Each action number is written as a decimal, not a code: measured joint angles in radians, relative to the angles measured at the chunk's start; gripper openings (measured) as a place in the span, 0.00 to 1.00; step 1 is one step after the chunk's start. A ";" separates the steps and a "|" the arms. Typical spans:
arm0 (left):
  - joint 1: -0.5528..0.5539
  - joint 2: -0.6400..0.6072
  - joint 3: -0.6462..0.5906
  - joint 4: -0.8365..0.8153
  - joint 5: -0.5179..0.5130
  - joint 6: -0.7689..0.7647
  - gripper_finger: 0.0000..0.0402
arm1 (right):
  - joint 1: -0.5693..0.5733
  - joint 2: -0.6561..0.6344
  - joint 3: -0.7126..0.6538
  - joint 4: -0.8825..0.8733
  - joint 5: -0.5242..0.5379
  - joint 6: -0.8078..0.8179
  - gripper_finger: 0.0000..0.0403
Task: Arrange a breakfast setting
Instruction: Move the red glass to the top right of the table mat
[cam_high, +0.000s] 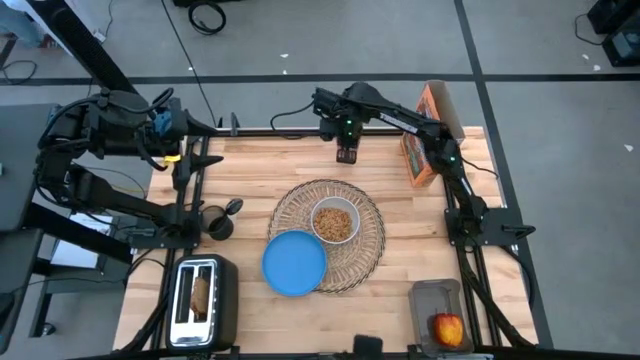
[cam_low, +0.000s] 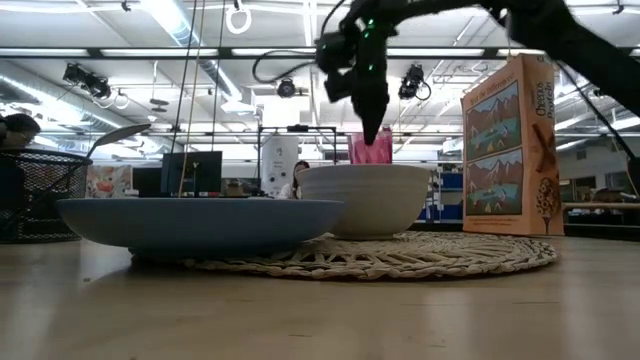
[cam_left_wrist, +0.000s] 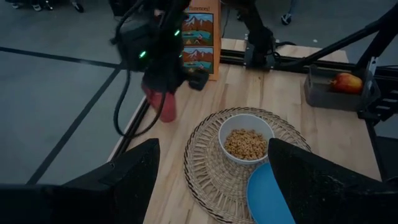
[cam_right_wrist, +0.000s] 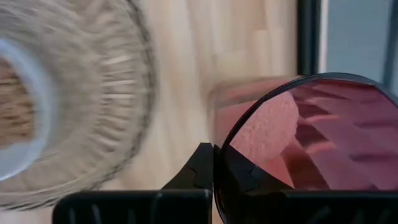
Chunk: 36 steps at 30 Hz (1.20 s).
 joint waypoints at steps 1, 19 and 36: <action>0.000 0.000 0.000 0.000 0.000 0.000 0.76 | 0.007 -0.028 -0.018 0.000 -0.023 0.024 0.03; 0.000 0.000 0.000 0.000 0.000 0.037 0.76 | 0.205 -0.466 -0.399 0.012 0.004 0.395 0.03; 0.000 0.000 0.000 0.000 0.001 0.046 0.76 | 0.099 -0.347 -0.663 0.325 0.011 0.267 0.03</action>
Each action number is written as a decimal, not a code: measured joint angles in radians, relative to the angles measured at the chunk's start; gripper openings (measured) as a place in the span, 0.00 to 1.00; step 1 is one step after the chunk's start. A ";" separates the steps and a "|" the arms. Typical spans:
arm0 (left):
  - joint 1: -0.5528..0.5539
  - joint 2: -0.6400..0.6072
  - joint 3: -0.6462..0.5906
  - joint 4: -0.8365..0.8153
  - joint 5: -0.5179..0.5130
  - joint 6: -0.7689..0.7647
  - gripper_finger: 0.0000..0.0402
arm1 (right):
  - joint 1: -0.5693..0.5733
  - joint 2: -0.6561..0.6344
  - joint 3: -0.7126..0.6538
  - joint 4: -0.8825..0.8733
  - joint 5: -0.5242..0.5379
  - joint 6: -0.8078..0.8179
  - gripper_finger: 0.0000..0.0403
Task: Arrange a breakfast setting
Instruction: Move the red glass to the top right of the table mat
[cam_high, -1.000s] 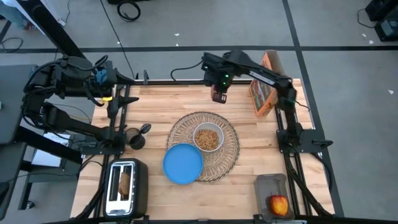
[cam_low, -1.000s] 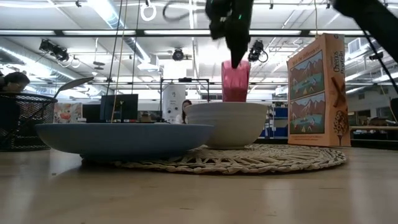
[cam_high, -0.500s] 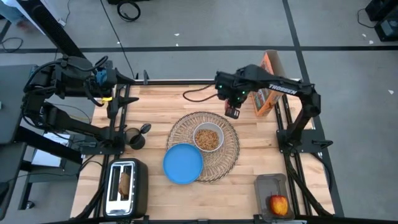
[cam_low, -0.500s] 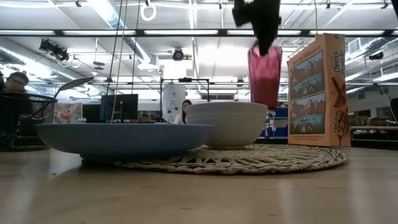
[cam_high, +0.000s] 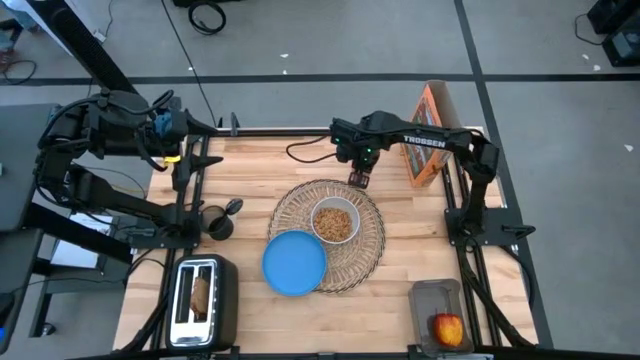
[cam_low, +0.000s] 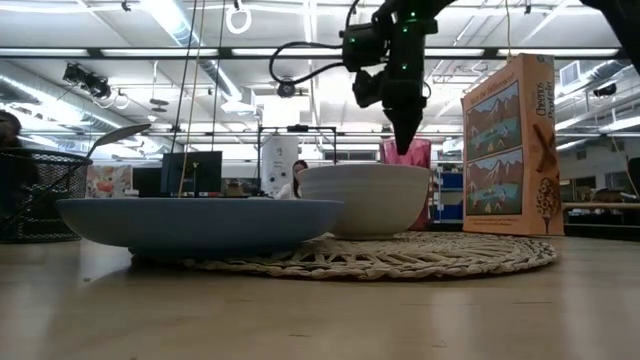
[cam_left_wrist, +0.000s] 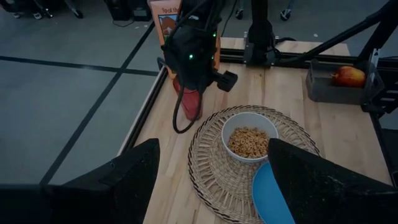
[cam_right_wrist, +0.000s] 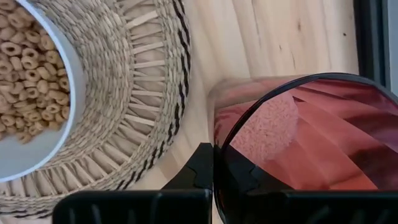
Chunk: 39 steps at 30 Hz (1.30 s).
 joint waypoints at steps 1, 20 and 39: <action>0.000 0.000 0.000 0.000 0.000 -0.001 0.76 | 0.000 0.001 0.000 0.002 -0.007 -0.006 0.03; 0.000 0.000 0.000 0.015 0.000 0.006 0.76 | 0.006 -0.004 0.001 0.039 -0.021 -0.025 0.08; 0.000 0.000 0.000 0.015 0.000 0.005 0.76 | 0.006 -0.005 0.002 0.052 0.032 -0.015 0.26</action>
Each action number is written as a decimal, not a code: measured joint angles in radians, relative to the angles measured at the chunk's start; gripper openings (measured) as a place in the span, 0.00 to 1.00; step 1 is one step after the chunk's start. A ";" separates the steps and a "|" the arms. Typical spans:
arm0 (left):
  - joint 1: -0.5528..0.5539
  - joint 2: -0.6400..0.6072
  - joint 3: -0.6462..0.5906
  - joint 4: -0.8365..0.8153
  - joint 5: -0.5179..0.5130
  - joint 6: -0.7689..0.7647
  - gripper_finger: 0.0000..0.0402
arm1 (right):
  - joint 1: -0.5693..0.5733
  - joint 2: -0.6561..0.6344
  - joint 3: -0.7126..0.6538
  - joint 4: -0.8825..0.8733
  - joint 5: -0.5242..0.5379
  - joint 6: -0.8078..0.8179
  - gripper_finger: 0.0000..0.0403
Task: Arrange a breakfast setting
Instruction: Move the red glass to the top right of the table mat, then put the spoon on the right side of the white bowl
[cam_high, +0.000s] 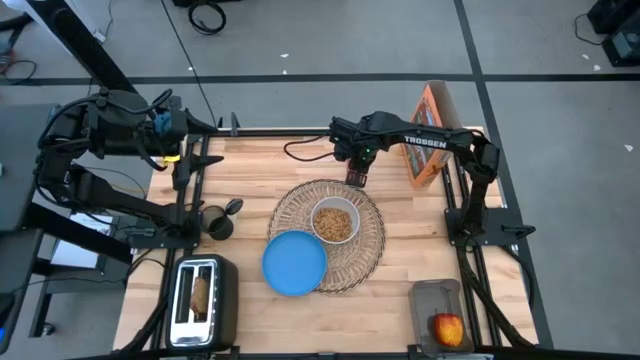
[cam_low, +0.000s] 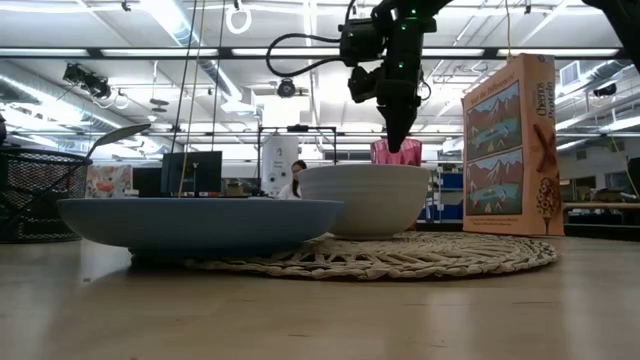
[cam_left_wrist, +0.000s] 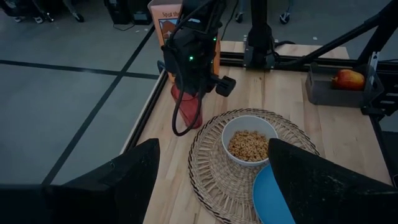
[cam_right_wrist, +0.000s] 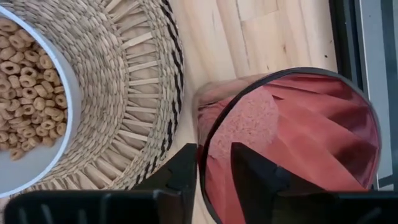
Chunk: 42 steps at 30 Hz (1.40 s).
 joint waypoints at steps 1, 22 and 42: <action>0.000 0.000 0.000 0.000 0.000 0.000 0.76 | 0.000 0.000 0.000 0.000 0.000 0.003 0.27; 0.000 -0.003 0.000 -0.015 0.017 0.000 0.76 | 0.070 0.000 0.548 -0.106 0.002 0.022 0.33; -0.001 -0.010 -0.056 -0.077 0.107 -0.084 0.76 | 0.379 -0.355 0.431 -0.067 0.295 0.300 0.33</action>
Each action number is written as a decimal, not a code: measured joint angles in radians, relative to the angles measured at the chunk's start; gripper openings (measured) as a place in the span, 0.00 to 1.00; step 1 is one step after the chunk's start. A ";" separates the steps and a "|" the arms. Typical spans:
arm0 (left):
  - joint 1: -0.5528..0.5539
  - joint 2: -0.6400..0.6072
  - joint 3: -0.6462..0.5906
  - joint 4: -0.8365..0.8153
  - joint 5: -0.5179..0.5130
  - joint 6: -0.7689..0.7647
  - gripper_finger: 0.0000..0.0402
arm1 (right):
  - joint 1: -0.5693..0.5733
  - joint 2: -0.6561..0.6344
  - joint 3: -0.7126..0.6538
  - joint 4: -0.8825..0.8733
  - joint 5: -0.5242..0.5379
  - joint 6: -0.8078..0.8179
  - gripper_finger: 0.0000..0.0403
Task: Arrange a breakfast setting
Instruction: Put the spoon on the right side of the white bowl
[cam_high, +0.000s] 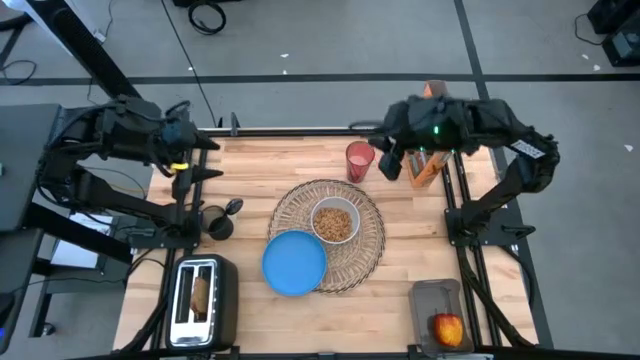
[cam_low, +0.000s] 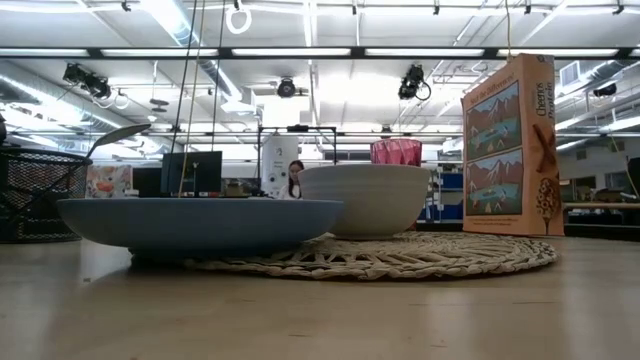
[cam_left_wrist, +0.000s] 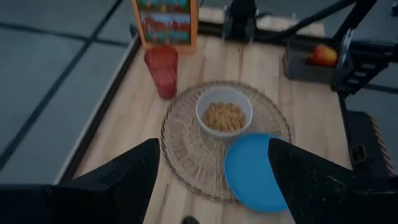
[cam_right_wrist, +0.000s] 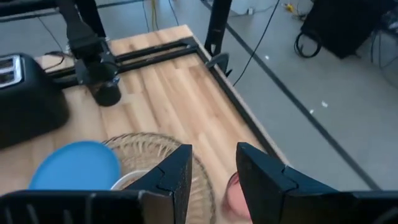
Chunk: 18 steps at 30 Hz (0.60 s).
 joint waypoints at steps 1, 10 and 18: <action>-0.003 -0.004 -0.023 -0.001 0.006 -0.010 0.76 | 0.026 -0.010 -0.025 -0.001 0.019 0.028 0.33; -0.094 -0.064 -0.338 -0.001 -0.008 -0.162 0.76 | 0.204 -0.061 -0.258 0.027 0.115 0.281 0.33; -0.280 -0.005 -0.513 0.030 -0.179 -0.405 0.73 | 0.266 -0.052 -0.367 0.055 0.205 0.343 0.33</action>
